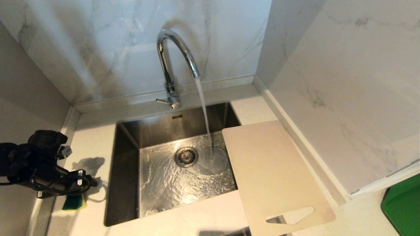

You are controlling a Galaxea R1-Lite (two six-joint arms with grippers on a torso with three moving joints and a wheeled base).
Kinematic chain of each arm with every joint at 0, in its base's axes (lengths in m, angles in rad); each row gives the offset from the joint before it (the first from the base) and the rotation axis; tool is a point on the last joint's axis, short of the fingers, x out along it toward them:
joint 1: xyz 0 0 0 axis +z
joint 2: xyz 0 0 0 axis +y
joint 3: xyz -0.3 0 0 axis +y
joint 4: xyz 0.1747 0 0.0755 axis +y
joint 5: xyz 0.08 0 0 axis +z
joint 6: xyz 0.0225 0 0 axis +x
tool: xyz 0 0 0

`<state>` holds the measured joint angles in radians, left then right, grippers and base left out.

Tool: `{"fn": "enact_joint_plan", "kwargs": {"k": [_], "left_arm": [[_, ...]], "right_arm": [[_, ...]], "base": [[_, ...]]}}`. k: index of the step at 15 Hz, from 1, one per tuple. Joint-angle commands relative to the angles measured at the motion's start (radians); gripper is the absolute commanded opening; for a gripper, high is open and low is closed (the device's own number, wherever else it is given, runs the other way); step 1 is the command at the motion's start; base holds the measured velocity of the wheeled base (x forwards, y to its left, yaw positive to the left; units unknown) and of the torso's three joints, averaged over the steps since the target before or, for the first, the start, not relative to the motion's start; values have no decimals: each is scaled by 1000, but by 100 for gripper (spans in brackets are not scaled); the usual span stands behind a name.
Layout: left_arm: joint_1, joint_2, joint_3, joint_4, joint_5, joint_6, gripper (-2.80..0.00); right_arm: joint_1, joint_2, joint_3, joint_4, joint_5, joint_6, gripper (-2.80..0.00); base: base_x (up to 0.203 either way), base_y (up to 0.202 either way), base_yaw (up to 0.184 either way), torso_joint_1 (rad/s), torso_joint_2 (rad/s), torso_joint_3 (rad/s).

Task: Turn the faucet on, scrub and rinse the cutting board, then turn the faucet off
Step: Pick up the cleaning cloth

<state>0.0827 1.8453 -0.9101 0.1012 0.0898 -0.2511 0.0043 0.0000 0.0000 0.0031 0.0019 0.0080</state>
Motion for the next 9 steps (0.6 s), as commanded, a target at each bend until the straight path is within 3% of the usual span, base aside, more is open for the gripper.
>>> {"fn": "enact_joint_plan", "kwargs": {"k": [1, 3, 9], "left_arm": [[9, 9, 26, -17, 1, -2, -280], [11, 11, 34, -43, -2, -4, -280], [38, 1, 42, -39, -139, -2, -280]], "right_arm": [[0, 0, 2, 0, 1, 0, -280], [0, 0, 2, 0, 0, 0, -280], [0, 0, 2, 0, 1, 0, -280]], "base": [[0, 0, 0, 0, 0, 0], [0, 0, 0, 0, 0, 0], [0, 0, 0, 0, 0, 0]]}}
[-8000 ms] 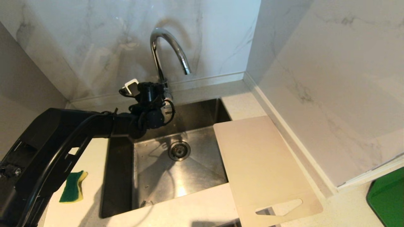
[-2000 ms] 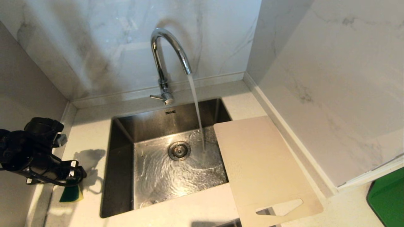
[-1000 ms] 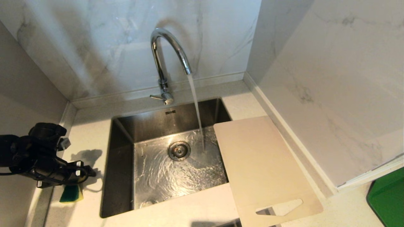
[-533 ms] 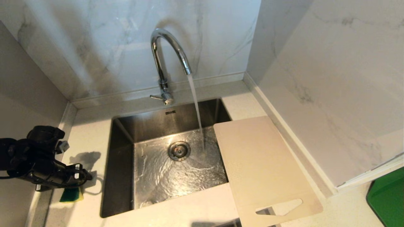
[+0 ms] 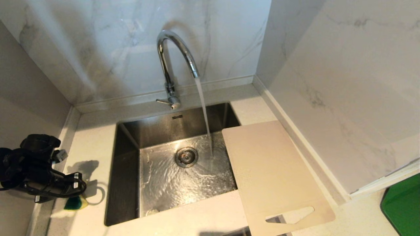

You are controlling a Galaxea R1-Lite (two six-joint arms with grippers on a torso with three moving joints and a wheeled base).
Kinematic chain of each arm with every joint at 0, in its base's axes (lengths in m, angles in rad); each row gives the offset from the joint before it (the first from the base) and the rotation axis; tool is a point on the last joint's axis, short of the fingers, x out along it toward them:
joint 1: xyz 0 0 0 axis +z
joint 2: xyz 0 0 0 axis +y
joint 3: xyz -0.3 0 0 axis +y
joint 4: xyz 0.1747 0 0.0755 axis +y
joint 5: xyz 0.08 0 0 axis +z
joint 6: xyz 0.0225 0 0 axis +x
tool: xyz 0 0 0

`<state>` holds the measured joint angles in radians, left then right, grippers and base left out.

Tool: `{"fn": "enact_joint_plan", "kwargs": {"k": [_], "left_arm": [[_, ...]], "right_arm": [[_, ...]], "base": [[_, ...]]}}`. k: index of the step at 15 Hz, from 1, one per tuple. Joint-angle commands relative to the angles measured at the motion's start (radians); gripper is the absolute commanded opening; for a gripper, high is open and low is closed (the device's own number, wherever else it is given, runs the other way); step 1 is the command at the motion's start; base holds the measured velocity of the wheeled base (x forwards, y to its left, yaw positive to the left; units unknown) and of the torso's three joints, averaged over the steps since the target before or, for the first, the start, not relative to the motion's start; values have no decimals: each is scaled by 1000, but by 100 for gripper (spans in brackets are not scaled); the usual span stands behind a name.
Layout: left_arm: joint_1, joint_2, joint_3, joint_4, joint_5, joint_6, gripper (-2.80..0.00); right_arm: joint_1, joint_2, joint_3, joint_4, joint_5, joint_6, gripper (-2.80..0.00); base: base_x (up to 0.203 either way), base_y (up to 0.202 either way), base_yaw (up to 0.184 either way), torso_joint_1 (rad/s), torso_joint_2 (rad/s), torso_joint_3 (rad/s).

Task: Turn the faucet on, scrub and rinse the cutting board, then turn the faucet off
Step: Pick up the cleaning cloth, then pick up the cutting board

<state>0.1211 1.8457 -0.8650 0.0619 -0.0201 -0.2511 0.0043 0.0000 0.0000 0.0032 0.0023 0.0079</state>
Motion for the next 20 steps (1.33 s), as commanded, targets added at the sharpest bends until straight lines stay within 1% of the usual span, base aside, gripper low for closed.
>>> {"fn": "enact_joint_plan", "kwargs": {"k": [1, 2, 4, 7, 9, 14, 16, 18, 20], "left_arm": [[-1, -9, -6, 4, -62, -1, -280], [-2, -22, -9, 8, -84, 1, -280], [-15, -55, -17, 13, -107, 6, -280], [-37, -137, -58, 83, -143, 7, -280], [-45, -207, -67, 101, -157, 6, -280], [-138, -407, -53, 126, -144, 46, -280], [-147, -489, -36, 141, -132, 60, -280], [-144, -587, 2, 142, -106, 115, -280], [-130, -688, 29, 148, -75, 147, -280]], "right_arm": [[0, 0, 2, 0, 1, 0, -280], [0, 0, 2, 0, 0, 0, -280], [0, 0, 2, 0, -1, 0, -280], [0, 0, 2, 0, -1, 0, -280], [0, 0, 2, 0, -1, 0, -280], [0, 0, 2, 0, 1, 0, -280], [0, 0, 2, 0, -1, 0, -280], [0, 0, 2, 0, 0, 0, -280], [0, 0, 2, 0, -1, 0, -280]], "base": [[0, 0, 0, 0, 0, 0], [0, 0, 0, 0, 0, 0], [0, 0, 0, 0, 0, 0], [0, 0, 0, 0, 0, 0], [0, 0, 0, 0, 0, 0], [0, 0, 0, 0, 0, 0], [0, 0, 0, 0, 0, 0], [0, 0, 0, 0, 0, 0], [0, 0, 0, 0, 0, 0]]}}
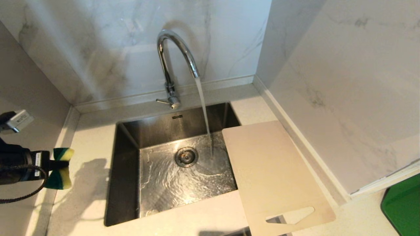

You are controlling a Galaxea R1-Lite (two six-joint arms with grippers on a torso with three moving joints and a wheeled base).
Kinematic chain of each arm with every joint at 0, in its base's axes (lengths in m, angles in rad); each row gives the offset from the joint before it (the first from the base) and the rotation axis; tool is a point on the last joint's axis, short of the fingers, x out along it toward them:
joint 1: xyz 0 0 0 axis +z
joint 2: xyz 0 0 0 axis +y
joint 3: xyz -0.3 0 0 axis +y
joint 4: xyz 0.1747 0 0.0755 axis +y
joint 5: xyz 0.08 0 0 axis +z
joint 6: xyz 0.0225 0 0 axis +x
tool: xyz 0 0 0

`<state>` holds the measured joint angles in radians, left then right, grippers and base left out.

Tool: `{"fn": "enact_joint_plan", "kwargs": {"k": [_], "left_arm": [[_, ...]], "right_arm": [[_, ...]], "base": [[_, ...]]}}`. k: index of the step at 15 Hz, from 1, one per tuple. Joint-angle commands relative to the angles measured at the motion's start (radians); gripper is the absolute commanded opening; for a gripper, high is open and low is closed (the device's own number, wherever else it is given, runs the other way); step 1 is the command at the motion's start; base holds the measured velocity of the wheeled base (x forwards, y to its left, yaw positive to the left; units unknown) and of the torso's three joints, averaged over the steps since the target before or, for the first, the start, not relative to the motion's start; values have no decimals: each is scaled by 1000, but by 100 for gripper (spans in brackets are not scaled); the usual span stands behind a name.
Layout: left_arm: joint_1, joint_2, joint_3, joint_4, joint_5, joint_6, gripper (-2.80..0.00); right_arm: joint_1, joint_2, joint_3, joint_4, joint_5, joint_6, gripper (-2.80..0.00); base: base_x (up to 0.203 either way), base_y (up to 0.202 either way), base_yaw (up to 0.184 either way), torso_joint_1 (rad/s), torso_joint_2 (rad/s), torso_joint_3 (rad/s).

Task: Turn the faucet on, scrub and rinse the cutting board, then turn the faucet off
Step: Pick up the cutting board

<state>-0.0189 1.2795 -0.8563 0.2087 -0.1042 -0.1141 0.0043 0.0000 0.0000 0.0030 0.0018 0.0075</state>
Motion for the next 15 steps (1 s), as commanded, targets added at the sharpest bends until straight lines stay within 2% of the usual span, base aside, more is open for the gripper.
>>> {"fn": "enact_joint_plan", "kwargs": {"k": [1, 4, 8, 11, 15], "left_arm": [[27, -173, 41, 6, 17, 25, -280], [84, -340, 137, 36, 28, 81, -280], [160, -543, 274, 47, 28, 106, -280], [169, -705, 395, 43, 18, 110, -280], [164, -892, 473, 7, 13, 104, -280]], "right_arm": [[0, 0, 2, 0, 0, 0, -280], [0, 0, 2, 0, 0, 0, -280], [0, 0, 2, 0, 0, 0, -280], [0, 0, 2, 0, 1, 0, -280], [0, 0, 2, 0, 1, 0, -280]], "base": [[0, 0, 0, 0, 0, 0], [0, 0, 0, 0, 0, 0], [0, 0, 0, 0, 0, 0], [0, 0, 0, 0, 0, 0], [0, 0, 0, 0, 0, 0]]}}
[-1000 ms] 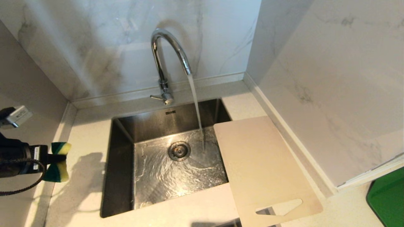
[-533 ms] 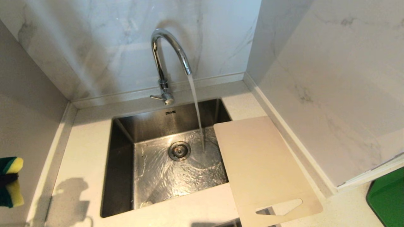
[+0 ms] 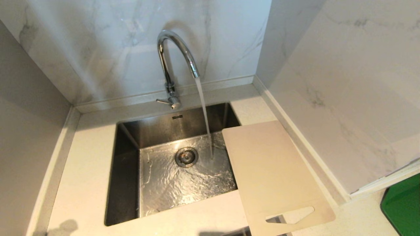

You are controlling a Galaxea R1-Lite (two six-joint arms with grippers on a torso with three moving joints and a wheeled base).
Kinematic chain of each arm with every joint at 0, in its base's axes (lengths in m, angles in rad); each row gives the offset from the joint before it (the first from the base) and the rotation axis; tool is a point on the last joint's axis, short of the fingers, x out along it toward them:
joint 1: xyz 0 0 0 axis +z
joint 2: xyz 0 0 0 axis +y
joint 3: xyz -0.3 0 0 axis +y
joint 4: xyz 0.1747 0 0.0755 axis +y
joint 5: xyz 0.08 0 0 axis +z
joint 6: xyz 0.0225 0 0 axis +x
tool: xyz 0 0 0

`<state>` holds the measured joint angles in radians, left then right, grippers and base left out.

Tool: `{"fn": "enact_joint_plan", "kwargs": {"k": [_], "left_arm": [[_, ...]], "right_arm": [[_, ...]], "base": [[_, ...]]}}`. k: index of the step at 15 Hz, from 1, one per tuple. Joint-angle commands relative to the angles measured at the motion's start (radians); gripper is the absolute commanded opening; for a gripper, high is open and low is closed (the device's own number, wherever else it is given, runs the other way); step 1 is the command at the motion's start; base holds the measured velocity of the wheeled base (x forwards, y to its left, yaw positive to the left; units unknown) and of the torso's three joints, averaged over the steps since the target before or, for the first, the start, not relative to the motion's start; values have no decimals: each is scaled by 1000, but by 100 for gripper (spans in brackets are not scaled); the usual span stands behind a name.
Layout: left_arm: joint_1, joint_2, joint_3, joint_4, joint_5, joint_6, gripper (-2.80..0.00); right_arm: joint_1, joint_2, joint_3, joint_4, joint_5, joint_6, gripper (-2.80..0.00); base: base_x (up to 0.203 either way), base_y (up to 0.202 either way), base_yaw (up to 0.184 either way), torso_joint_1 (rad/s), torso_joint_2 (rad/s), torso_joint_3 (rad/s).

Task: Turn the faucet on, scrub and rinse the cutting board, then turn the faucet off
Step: Pick up the cutting board

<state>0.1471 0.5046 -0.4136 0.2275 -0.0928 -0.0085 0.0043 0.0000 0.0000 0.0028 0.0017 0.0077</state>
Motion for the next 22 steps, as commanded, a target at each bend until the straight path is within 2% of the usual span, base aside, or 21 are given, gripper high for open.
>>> {"fn": "enact_joint_plan", "kwargs": {"k": [1, 4, 6, 8, 10, 12, 13, 15, 18, 19, 21, 22], "left_arm": [[-3, -160, 76, -48, 10, 0, -280], [-6, -221, 207, -181, 108, 18, -280], [-7, -224, 280, -290, 135, 26, -280], [-60, -226, 299, -301, 160, 22, -280], [-126, -270, 302, -294, 242, 25, -280], [-139, -345, 332, -272, 278, 42, -280], [-139, -350, 374, -274, 278, 45, -280], [-142, -391, 383, -270, 272, 50, -280], [-148, -503, 382, -264, 269, 118, -280], [-149, -508, 384, -269, 254, 112, -280], [-149, -508, 407, -306, 111, 60, -280], [-149, -508, 413, -262, 73, 46, -280]], "right_arm": [[0, 0, 2, 0, 0, 0, -280], [0, 0, 2, 0, 1, 0, -280], [0, 0, 2, 0, 1, 0, -280], [0, 0, 2, 0, 0, 0, -280], [0, 0, 2, 0, 0, 0, -280], [0, 0, 2, 0, 0, 0, -280], [0, 0, 2, 0, 1, 0, -280], [0, 0, 2, 0, 0, 0, -280], [0, 0, 2, 0, 0, 0, -280], [0, 0, 2, 0, 1, 0, -280], [0, 0, 2, 0, 0, 0, -280], [0, 0, 2, 0, 1, 0, -280]], "base": [[0, 0, 0, 0, 0, 0], [0, 0, 0, 0, 0, 0], [0, 0, 0, 0, 0, 0], [0, 0, 0, 0, 0, 0], [0, 0, 0, 0, 0, 0], [0, 0, 0, 0, 0, 0], [0, 0, 0, 0, 0, 0], [0, 0, 0, 0, 0, 0], [0, 0, 0, 0, 0, 0], [0, 0, 0, 0, 0, 0], [0, 0, 0, 0, 0, 0], [0, 0, 0, 0, 0, 0]]}}
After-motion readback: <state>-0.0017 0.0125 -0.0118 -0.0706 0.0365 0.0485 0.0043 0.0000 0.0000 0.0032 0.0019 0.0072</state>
